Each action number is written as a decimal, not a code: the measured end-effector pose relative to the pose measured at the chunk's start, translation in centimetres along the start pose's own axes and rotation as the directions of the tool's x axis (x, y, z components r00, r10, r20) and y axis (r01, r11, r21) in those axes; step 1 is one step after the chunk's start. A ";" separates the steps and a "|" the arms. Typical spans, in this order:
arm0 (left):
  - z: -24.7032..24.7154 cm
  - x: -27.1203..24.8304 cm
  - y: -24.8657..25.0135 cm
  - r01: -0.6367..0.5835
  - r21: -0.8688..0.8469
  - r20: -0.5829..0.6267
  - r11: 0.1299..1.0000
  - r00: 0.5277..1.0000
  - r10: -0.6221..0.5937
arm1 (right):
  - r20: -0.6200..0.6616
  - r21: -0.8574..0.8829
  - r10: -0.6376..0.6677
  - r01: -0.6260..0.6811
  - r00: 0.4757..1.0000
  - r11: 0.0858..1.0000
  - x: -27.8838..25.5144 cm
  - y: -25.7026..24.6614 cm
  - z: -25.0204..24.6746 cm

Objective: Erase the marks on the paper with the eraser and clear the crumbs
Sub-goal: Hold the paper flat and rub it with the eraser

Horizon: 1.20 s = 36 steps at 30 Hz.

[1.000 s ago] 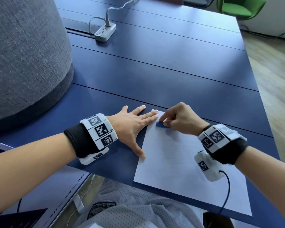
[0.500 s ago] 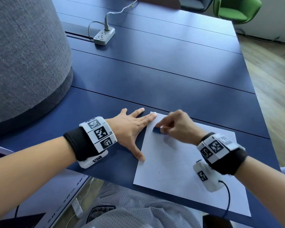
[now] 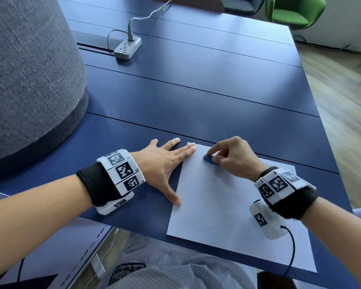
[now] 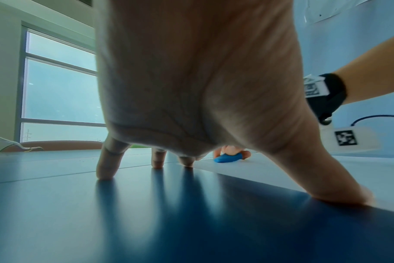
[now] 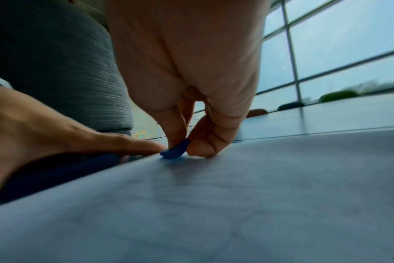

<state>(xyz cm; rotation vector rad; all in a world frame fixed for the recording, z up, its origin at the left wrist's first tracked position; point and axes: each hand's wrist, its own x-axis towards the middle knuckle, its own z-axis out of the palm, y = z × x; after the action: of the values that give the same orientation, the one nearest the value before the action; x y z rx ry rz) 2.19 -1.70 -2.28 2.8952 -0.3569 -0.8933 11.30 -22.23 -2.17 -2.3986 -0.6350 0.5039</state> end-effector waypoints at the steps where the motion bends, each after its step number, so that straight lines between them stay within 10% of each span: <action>1: 0.0 0.0 0.0 0.000 0.005 0.003 1.000 1.000 0.000 | -0.036 0.013 0.018 -0.018 0.999 1.000 0.2 0.2 -0.2; 7: 0.1 0.1 0.0 0.003 0.031 0.022 1.000 1.000 -0.004 | 0.205 -0.028 -0.109 0.117 0.973 0.993 -2.1 -0.9 1.0; 21: -0.1 0.0 0.6 0.008 0.069 0.021 0.998 1.000 -0.010 | -0.051 -0.002 0.056 -0.056 0.997 0.998 0.1 0.9 -0.9; 36: -1.5 0.5 2.3 0.050 0.257 0.026 0.965 0.998 -0.059 | 0.048 -0.014 -0.021 0.022 0.999 1.000 -1.5 0.1 0.5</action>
<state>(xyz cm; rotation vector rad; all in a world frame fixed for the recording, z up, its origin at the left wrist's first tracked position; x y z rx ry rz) 3.03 -4.06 -0.95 3.1422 -0.4275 -0.9720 9.87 -22.88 -2.32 -2.3967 -0.6866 0.5508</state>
